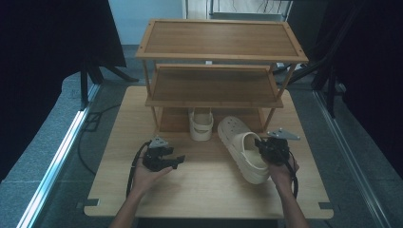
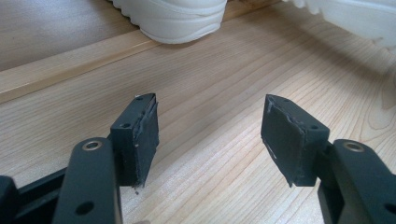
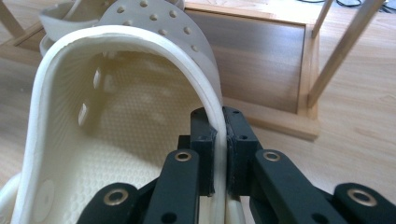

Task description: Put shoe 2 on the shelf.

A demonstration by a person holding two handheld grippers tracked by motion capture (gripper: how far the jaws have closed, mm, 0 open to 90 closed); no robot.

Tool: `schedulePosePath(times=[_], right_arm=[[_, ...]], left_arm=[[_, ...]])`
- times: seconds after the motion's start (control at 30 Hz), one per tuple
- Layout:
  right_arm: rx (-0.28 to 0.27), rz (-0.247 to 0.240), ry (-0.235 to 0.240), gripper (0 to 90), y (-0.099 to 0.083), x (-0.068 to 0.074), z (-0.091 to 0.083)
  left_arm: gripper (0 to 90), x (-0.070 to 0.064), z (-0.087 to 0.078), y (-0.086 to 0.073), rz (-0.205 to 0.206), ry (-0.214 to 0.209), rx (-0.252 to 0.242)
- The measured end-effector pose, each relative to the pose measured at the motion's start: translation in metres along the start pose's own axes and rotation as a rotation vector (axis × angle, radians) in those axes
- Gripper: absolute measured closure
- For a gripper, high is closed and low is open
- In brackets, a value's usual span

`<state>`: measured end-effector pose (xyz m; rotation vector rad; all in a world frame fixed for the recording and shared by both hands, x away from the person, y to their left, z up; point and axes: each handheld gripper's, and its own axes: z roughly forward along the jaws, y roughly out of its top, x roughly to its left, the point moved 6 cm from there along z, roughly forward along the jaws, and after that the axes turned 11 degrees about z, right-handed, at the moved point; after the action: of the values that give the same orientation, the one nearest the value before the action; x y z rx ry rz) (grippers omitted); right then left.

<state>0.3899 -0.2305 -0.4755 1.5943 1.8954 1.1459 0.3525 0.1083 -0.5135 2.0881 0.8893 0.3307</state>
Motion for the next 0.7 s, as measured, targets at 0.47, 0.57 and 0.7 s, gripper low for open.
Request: schedulePosePath(times=[0.47,0.57,0.7], right_arm=[[-0.027,0.03,-0.088,82.8,0.021,0.008,0.042],[-0.048,0.041,-0.108,82.6,0.025,0.01,0.051],[-0.067,0.061,-0.141,81.6,0.029,0.014,0.065]], left_arm=[[37.2,0.003,-0.004,0.001,-0.005,0.001,-0.012],[37.2,0.005,-0.006,0.001,-0.007,0.001,-0.016],[37.2,0.006,-0.008,0.002,-0.008,0.002,-0.022]])
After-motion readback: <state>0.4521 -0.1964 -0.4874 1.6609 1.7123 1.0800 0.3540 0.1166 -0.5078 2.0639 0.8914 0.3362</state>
